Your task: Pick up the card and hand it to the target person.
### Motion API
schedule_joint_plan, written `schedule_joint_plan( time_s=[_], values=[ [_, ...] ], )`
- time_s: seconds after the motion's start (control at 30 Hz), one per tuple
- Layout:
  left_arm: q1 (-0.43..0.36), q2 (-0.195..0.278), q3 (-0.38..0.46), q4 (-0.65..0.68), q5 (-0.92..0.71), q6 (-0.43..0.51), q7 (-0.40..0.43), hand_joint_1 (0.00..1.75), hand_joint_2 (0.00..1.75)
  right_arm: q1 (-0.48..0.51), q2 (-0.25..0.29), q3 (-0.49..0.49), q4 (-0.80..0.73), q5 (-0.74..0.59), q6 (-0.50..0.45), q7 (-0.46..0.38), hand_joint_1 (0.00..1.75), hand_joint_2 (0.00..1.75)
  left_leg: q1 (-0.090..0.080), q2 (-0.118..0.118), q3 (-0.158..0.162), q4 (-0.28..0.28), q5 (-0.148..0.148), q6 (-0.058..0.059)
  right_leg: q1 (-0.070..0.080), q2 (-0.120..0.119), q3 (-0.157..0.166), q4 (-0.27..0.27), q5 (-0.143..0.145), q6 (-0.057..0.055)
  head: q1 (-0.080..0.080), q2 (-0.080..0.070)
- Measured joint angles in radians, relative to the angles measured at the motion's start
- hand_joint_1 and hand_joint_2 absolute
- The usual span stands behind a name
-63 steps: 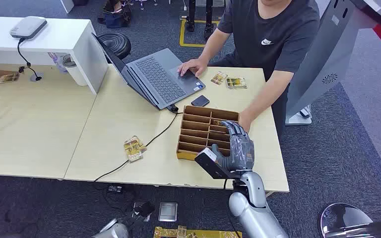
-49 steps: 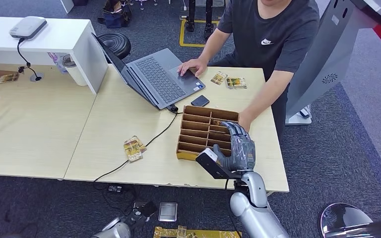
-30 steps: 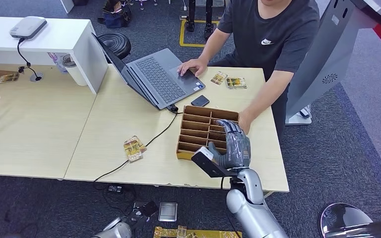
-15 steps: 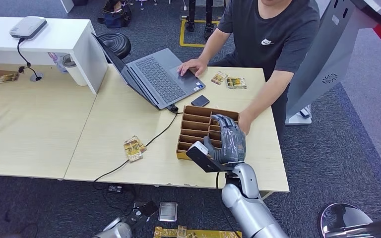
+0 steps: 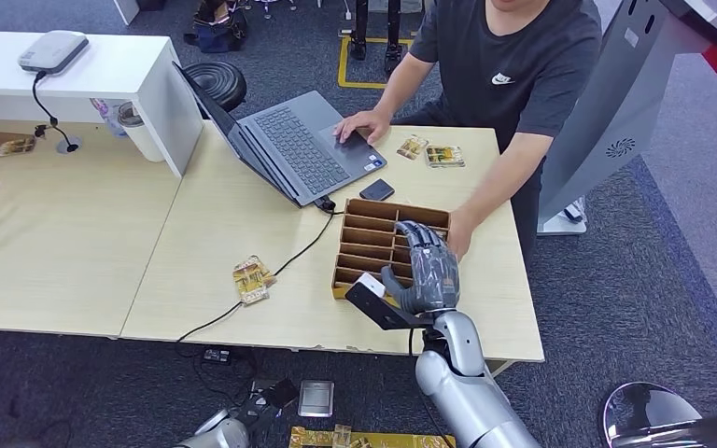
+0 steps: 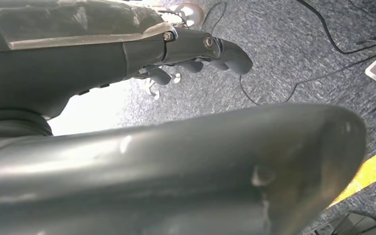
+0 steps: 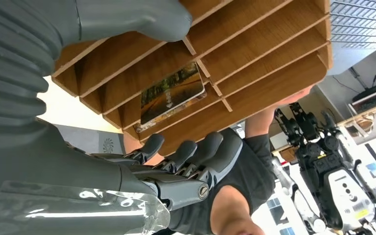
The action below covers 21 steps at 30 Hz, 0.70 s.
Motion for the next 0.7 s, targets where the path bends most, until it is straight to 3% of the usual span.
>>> schedule_joint_plan(
  time_s=[0.13,0.47,0.7],
  values=[
    [-0.001,-0.003,-0.001,0.000,-0.006,-0.004,0.002,0.00,0.00,0.000,-0.002,-0.001,0.010,0.015,0.000,0.010,0.63,1.75,0.000,0.000,0.000,0.000,0.000,0.000,0.000,0.000,0.000,0.000,0.000,0.000,0.000,0.000],
    [-0.004,-0.008,-0.006,0.000,-0.020,-0.012,0.006,0.00,0.00,0.001,-0.006,-0.011,0.024,0.045,0.000,0.010,1.04,1.75,0.000,0.000,0.000,0.000,0.000,0.000,0.000,0.000,0.000,0.000,0.000,0.000,0.000,0.000],
    [-0.008,-0.010,-0.013,0.000,-0.021,-0.019,0.006,0.00,0.00,0.001,-0.006,-0.032,0.025,0.062,-0.001,0.001,0.82,1.75,0.000,0.000,0.000,0.000,0.000,0.000,0.000,0.000,0.000,0.000,0.000,0.000,0.000,0.000]
  ],
)
